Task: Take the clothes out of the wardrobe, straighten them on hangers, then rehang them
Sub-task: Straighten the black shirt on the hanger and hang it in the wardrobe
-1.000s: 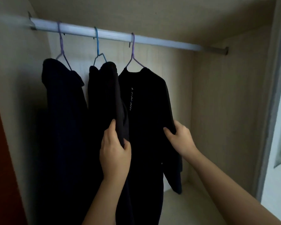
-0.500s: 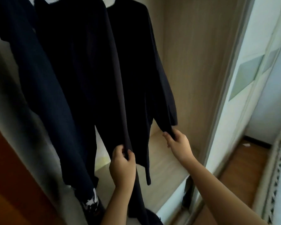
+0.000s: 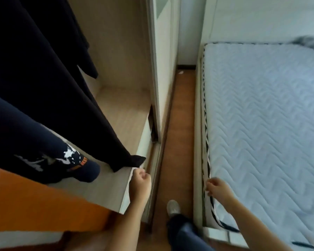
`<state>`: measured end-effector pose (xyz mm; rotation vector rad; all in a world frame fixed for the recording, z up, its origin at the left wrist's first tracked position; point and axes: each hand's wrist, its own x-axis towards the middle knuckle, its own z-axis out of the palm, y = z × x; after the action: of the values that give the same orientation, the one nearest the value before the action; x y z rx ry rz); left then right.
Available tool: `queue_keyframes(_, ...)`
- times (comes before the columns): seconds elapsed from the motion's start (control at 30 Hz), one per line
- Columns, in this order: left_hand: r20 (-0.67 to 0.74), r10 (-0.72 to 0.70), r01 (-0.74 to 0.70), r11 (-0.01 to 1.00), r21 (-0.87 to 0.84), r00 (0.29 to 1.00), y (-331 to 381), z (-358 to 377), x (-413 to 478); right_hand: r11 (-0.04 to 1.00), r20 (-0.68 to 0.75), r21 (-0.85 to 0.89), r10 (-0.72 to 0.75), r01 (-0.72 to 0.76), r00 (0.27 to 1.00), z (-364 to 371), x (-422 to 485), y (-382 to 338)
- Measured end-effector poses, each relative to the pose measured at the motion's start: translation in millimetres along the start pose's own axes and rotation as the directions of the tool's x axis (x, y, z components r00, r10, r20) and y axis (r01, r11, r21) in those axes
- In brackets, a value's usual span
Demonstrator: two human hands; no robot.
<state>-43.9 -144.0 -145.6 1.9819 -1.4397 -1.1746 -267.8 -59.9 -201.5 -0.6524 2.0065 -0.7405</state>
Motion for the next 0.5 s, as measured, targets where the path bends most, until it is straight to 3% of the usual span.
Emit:
queue_keyframes(0.17, 0.321, -0.144, 0.129, 0.989, 0.067, 0.936, -75, 30, -21, 0.925, -0.113, 0.114, 0.374, -0.362, 0.921, -57, -57, 118)
queue_keyframes(0.3, 0.383, -0.308, 0.277, 0.951, 0.135, 0.871, -124, 37, -44, 0.833, -0.204, 0.302, 0.531, -0.463, 0.823, -76, -111, 173)
queue_keyframes(0.4, 0.394, -0.322, 0.236, 0.939, 0.252, 0.861, -142, 42, -58, 0.775, -0.196, 0.387, 0.598, -0.499, 0.777, -71, -145, 201)
queue_keyframes(0.5, 0.435, -0.314, 0.14, 0.912, 0.387, 0.844, -149, 51, -70, 0.788, -0.194, 0.332, 0.595, -0.519, 0.78, -63, -175, 227)
